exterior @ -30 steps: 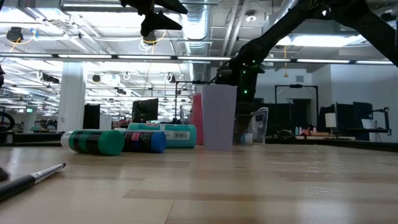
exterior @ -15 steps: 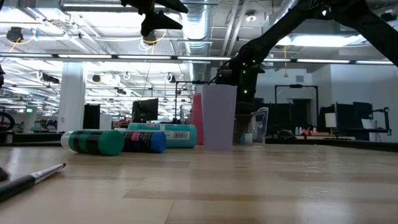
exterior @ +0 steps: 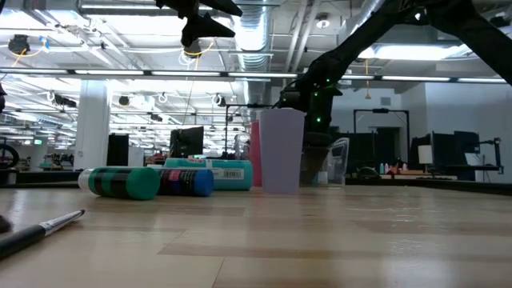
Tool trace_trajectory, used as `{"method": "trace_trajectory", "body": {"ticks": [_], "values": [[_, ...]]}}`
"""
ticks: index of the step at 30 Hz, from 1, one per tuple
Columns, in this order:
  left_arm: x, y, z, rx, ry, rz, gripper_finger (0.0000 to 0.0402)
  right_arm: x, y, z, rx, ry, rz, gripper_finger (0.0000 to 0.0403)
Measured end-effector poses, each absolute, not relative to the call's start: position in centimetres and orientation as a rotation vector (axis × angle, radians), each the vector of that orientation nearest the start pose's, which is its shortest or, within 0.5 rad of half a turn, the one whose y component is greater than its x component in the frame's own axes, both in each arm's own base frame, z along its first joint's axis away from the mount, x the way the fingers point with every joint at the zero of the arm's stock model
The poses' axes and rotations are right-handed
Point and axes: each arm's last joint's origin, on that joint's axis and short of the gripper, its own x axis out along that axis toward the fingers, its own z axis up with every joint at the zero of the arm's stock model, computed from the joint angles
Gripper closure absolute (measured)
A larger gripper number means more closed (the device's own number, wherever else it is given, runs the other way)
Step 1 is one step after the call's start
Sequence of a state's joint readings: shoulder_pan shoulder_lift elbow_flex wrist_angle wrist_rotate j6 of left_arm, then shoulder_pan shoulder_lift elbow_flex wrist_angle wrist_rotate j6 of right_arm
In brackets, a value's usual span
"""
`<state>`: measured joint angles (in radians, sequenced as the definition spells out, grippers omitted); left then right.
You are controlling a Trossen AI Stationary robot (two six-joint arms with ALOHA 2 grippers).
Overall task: Pick & Place Paint Supplies
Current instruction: Adjust the blue paint bottle in the transparent bin
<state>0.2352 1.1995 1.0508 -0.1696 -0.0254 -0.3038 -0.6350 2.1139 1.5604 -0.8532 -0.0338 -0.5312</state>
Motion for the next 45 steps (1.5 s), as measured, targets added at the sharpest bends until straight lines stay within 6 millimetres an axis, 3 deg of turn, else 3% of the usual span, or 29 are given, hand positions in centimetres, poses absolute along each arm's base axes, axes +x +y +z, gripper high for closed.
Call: {"method": "trace_trajectory", "body": {"ticks": [12,19,25,34,45], "values": [[26.0,6.3,34.2,-0.35,0.276,0.307,0.0172,33.5,-24.5,15.1,0.022,1.408,-0.129,0.0259],[26.0,6.3,34.2,-0.353,0.278,0.302,0.0172,33.6,-24.2,13.7,0.054,1.465,-0.107,0.025],[26.0,6.3,34.2,-0.353,0.278,0.302,0.0172,34.0,-24.6,14.3,0.048,1.443,-0.134,0.0244],[26.0,6.3,34.2,-0.353,0.277,0.301,0.0172,34.0,-24.9,14.5,0.077,1.436,-0.169,0.0292],[26.0,6.3,34.2,-0.353,0.275,0.3,0.0172,34.0,-25.1,15.1,0.099,1.454,-0.198,0.0283]]}}
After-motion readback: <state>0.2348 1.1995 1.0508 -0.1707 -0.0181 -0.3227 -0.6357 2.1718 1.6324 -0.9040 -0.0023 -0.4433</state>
